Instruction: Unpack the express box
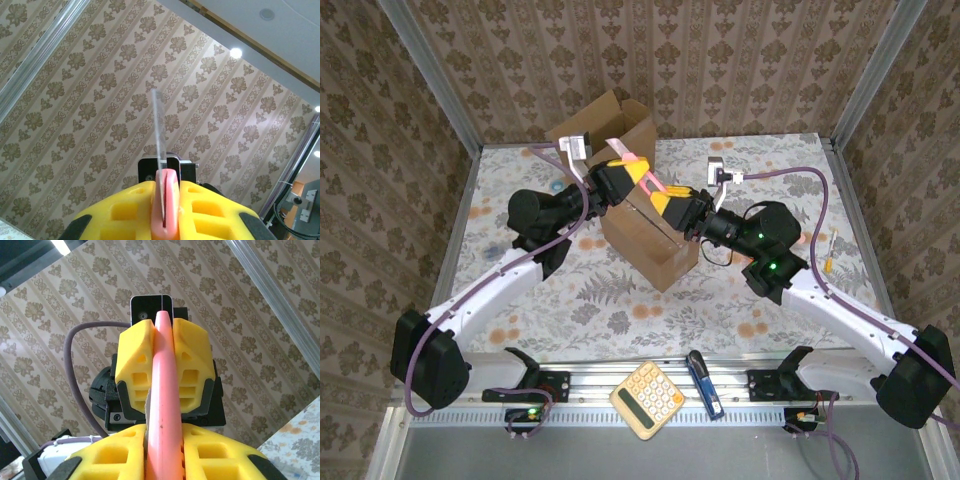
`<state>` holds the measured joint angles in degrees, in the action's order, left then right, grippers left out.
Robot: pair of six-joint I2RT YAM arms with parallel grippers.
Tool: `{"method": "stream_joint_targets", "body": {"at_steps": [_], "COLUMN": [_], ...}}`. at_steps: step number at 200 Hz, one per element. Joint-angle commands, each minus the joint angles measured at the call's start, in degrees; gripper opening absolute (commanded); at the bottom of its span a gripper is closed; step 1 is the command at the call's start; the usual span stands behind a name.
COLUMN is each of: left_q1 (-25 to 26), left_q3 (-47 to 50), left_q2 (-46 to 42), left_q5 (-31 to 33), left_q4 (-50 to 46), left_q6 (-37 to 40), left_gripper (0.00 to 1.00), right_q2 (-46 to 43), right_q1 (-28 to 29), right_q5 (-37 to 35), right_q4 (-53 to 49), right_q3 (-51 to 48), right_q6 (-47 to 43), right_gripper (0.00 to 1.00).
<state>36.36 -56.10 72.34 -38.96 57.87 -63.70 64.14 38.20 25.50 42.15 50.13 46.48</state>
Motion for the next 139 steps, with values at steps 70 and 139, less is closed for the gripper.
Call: {"method": "stream_joint_targets", "body": {"at_steps": [70,139], "left_q1": [-2.19,-8.03], "left_q3": [1.61,-1.65], "left_q2": [-2.28,-16.78], "left_q5": [-1.06,0.62], "left_q4": [-1.73,-42.57], "left_q6": [0.52,19.66], "left_gripper": [1.00,1.00], "right_q2": [-2.02,-5.72], "right_q1": [0.66,0.63], "right_q5": [-4.55,-9.90], "right_q4": [-4.76,-37.41], "right_q3": [2.53,13.53], "right_q6": [-2.41,-14.89], "right_gripper": [0.00,0.00]}}
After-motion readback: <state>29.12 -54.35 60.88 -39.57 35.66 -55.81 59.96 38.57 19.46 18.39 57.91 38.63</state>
